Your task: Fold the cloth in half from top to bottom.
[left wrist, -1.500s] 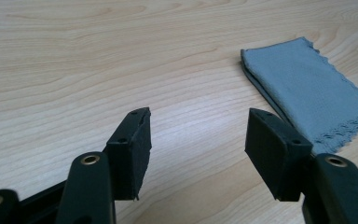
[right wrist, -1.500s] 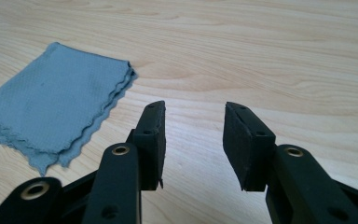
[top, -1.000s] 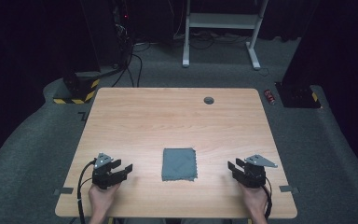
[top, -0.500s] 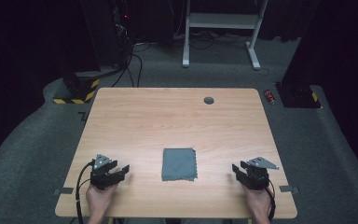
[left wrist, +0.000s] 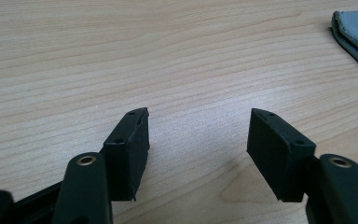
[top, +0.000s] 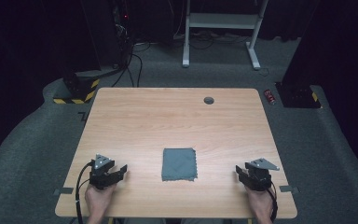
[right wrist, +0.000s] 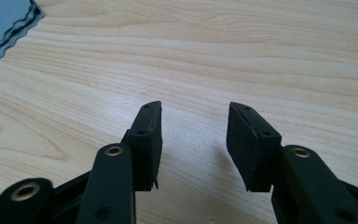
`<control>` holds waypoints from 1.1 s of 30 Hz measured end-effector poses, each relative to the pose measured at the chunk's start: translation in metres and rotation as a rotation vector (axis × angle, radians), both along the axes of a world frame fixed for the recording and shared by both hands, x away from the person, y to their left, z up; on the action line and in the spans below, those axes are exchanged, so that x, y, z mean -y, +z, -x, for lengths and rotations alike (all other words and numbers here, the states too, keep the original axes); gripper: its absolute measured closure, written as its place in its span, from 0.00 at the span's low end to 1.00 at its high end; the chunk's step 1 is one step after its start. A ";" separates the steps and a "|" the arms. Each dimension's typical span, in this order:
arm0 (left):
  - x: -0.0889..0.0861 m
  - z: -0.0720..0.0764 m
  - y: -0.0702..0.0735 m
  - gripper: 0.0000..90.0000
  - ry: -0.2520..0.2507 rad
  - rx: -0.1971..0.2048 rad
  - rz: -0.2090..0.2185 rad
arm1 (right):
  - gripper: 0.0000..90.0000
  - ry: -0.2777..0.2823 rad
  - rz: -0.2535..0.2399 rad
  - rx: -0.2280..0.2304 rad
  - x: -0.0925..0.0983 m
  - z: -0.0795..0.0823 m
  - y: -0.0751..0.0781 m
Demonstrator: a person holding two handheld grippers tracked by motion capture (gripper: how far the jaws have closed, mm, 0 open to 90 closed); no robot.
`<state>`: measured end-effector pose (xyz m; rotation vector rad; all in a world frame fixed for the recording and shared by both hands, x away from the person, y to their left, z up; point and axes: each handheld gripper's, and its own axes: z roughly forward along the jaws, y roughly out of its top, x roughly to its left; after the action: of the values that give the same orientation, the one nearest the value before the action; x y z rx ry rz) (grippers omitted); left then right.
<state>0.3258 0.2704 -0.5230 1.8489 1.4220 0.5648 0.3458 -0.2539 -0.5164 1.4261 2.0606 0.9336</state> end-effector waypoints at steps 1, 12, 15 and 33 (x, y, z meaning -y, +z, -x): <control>0.000 0.000 0.000 0.43 0.000 0.000 -0.001 | 0.61 -0.001 0.001 0.000 0.000 0.000 -0.001; 0.002 0.001 -0.005 0.43 0.003 0.009 -0.032 | 0.54 0.005 0.026 -0.007 -0.001 0.000 -0.006; 0.003 0.000 -0.005 0.39 -0.005 0.008 -0.044 | 0.48 0.002 0.027 -0.012 -0.001 -0.001 -0.006; 0.008 0.000 -0.005 0.33 -0.020 0.003 -0.072 | 0.44 -0.001 0.027 -0.016 -0.002 -0.002 -0.006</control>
<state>0.3259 0.2627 -0.5285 1.9158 1.3967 0.6160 0.3477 -0.2521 -0.5228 1.4257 2.0757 0.8936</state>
